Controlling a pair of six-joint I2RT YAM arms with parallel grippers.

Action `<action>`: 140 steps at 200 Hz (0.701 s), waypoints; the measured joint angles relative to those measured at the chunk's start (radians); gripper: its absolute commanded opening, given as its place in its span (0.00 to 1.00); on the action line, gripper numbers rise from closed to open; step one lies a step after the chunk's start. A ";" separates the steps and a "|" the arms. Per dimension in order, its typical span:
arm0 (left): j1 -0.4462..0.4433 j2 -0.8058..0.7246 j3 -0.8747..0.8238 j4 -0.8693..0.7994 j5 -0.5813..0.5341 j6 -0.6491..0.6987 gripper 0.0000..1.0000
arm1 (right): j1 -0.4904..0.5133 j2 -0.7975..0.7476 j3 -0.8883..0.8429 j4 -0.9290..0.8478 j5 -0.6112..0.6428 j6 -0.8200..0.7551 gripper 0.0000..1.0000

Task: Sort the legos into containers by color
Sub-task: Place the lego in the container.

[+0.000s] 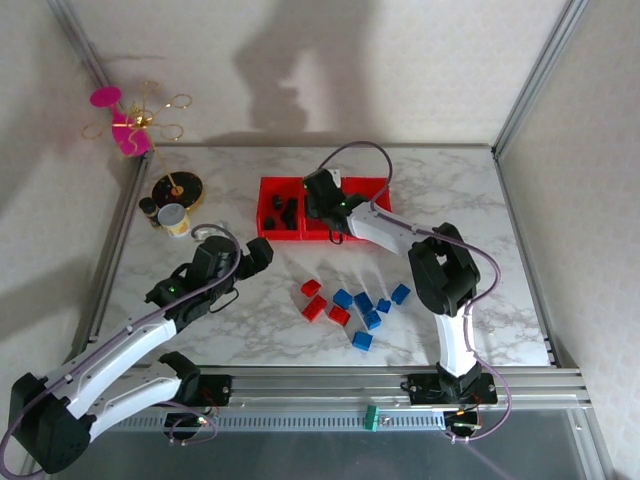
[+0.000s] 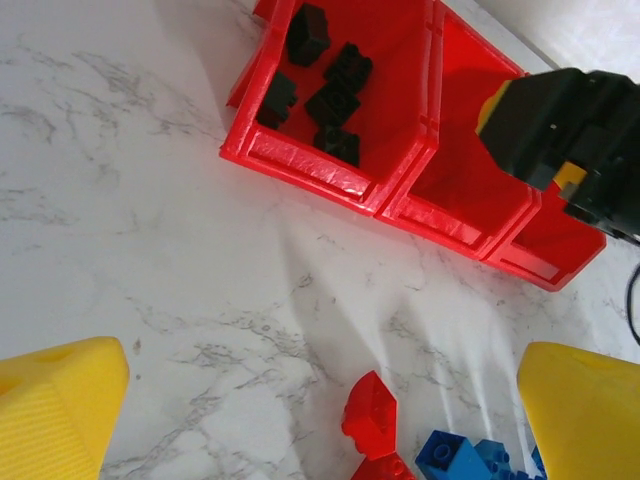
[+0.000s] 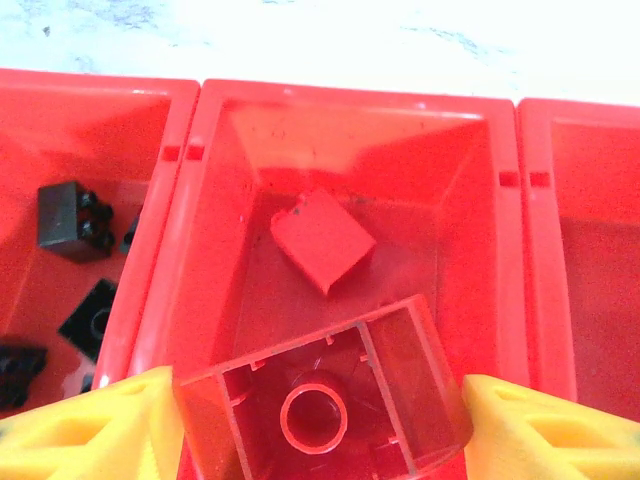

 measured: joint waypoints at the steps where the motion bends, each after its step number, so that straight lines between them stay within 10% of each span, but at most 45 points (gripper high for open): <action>1: 0.000 0.002 0.001 0.001 0.000 0.000 1.00 | 0.000 0.002 0.002 0.000 0.000 -0.001 0.68; 140: 0.000 0.044 0.040 0.040 0.010 0.011 1.00 | -0.056 0.096 0.128 0.005 -0.014 -0.103 0.82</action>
